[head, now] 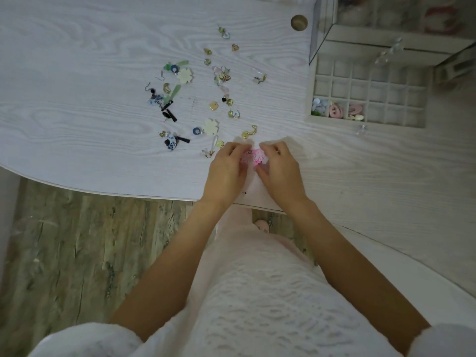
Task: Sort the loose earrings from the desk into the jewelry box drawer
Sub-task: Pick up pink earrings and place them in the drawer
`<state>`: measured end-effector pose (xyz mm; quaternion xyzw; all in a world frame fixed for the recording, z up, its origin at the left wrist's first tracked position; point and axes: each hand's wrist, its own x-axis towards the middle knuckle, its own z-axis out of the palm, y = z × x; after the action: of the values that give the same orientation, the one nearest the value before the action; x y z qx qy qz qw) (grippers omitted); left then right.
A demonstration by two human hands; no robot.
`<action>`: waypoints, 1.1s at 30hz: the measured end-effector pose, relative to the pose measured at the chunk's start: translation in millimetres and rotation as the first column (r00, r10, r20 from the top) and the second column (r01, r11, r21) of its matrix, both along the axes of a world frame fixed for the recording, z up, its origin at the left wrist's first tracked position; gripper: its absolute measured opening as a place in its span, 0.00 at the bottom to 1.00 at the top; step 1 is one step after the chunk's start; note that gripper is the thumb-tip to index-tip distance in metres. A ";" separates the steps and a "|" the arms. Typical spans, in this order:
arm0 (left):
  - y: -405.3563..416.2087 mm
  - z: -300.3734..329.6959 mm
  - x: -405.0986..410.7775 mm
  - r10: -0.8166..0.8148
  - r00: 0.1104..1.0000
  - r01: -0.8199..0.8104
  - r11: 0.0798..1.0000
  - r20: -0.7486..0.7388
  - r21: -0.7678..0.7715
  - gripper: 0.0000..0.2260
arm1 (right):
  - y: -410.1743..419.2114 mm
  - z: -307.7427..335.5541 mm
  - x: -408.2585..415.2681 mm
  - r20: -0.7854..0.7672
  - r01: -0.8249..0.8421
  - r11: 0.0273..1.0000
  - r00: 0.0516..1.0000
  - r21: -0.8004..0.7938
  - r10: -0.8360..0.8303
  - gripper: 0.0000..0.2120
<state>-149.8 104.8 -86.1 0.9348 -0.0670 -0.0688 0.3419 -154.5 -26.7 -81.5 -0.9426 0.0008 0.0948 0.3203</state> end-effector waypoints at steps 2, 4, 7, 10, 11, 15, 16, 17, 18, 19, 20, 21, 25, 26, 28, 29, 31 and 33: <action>-2.5 1.1 1.8 0.013 1.000 -0.013 1.000 -0.009 -0.010 0.15 | 5.6 2.2 4.4 0.021 -0.005 1.000 1.000 -0.027 0.005 0.14; -4.3 1.6 3.6 0.028 0.999 -0.029 0.999 -0.023 -0.018 0.13 | 6.3 3.6 9.1 0.003 0.000 0.998 1.000 -0.057 0.000 0.12; -4.5 0.9 5.5 0.037 0.999 -0.039 0.998 -0.040 -0.046 0.13 | 3.2 4.2 16.3 -0.043 -0.011 0.996 0.999 -0.089 0.007 0.11; -3.8 0.8 7.3 0.022 0.998 -0.028 0.994 -0.052 -0.109 0.13 | 0.7 4.0 20.7 -0.073 -0.043 0.994 0.997 -0.104 0.035 0.11; -2.8 1.6 7.7 0.024 0.998 -0.033 0.989 -0.064 -0.144 0.13 | 0.4 3.0 20.8 -0.072 -0.042 0.995 0.997 -0.096 0.035 0.12; -0.3 3.0 9.7 0.082 0.967 -0.157 0.937 -0.242 -0.311 0.12 | -3.2 0.7 16.5 -0.056 0.042 0.999 0.998 0.017 -0.041 0.12; -1.0 3.2 9.8 0.111 0.955 -0.206 0.917 -0.276 -0.341 0.11 | -3.8 0.7 14.6 -0.051 0.070 0.996 0.996 0.053 -0.067 0.12; -2.2 2.9 9.5 0.139 0.944 -0.250 0.895 -0.301 -0.370 0.10 | -3.6 1.1 12.6 -0.046 0.095 0.991 0.995 0.095 -0.091 0.11; -4.2 2.8 9.1 0.161 0.934 -0.285 0.874 -0.319 -0.393 0.09 | -3.6 1.6 10.6 -0.041 0.115 0.983 0.993 0.141 -0.110 0.10; -6.5 2.5 8.5 0.175 0.926 -0.309 0.859 -0.334 -0.408 0.07 | -3.7 2.3 8.3 -0.035 0.128 0.975 0.992 0.183 -0.124 0.09; -10.0 3.1 8.2 0.179 0.921 -0.322 0.851 -0.346 -0.415 0.06 | -5.4 3.4 5.9 -0.028 0.139 0.965 0.990 0.221 -0.136 0.08; -13.7 3.9 8.4 0.176 0.919 -0.325 0.846 -0.353 -0.423 0.05 | -8.0 4.2 3.7 -0.022 0.150 0.957 0.988 0.249 -0.150 0.08; -43.7 14.6 18.9 0.078 0.929 -0.257 0.838 -0.361 -0.481 0.06 | -43.6 14.9 -2.5 -0.035 0.268 0.892 0.961 0.364 -0.275 0.11; -56.6 19.1 24.4 0.042 0.930 -0.234 0.834 -0.365 -0.500 0.07 | -58.8 19.2 -3.3 -0.054 0.318 0.857 0.944 0.406 -0.325 0.12; -85.7 26.4 38.6 -0.006 0.928 -0.209 0.819 -0.372 -0.535 0.07 | -88.8 28.9 -1.9 -0.065 0.406 0.793 0.903 0.454 -0.425 0.12; -101.6 27.8 47.5 -0.015 0.933 -0.194 0.821 -0.361 -0.536 0.07 | -103.1 32.4 0.9 -0.063 0.442 0.768 0.881 0.463 -0.469 0.12; -138.4 31.3 63.6 -0.043 0.947 -0.140 0.835 -0.318 -0.532 0.08 | -132.4 37.3 8.5 -0.049 0.502 0.728 0.837 0.466 -0.546 0.11; -175.0 34.0 79.3 -0.079 0.964 -0.072 0.843 -0.254 -0.533 0.07 | -160.5 37.7 21.1 -0.019 0.551 0.702 0.793 0.450 -0.609 0.11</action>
<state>-70.6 -70.2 -52.1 0.7834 -0.0389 -0.1727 0.5958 -133.4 -187.2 -43.8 -0.8022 0.2558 -0.0755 0.5342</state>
